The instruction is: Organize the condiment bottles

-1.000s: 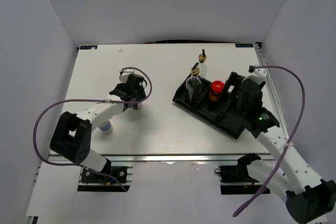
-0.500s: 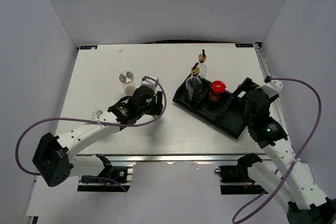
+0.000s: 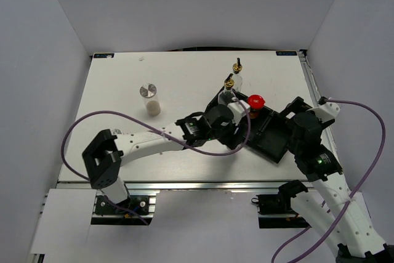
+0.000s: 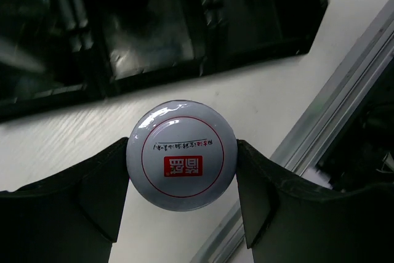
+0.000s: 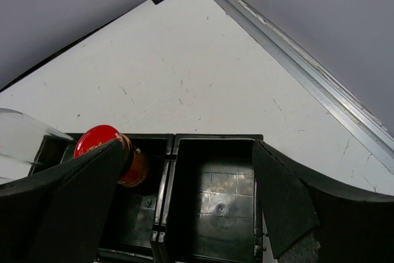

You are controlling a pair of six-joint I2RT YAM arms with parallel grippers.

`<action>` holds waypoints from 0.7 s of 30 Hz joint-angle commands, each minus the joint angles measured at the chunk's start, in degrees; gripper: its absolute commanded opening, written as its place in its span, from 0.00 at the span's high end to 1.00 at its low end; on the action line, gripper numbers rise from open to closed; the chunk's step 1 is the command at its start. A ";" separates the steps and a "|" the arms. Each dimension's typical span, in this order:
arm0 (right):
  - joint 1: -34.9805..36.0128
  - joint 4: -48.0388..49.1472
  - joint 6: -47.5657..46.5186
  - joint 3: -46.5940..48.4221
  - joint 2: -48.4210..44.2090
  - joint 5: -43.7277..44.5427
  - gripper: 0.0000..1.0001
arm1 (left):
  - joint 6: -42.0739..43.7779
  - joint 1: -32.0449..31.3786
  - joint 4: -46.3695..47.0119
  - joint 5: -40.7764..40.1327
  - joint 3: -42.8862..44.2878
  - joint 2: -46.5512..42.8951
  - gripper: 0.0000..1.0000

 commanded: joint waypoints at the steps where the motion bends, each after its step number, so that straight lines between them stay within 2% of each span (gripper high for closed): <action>1: -0.30 1.73 -0.28 -1.03 -1.02 2.36 0.10 | 2.30 -1.03 4.91 -1.73 7.95 2.03 1.00; 5: -0.39 1.99 -0.72 -1.47 -1.19 2.09 0.11 | 3.44 -1.03 2.98 -7.02 17.43 8.36 1.00; 12: -0.39 2.61 -1.33 -1.82 -1.11 1.74 0.11 | 5.11 -1.03 1.75 -12.73 26.50 16.89 1.00; 18: -0.66 4.10 -2.56 -2.61 -0.84 0.25 0.11 | 6.00 -0.85 3.07 -19.93 29.40 21.37 1.00; 21: -0.66 4.02 -2.65 -2.44 0.12 -0.20 0.11 | 5.65 0.28 4.64 -18.47 29.76 22.61 1.00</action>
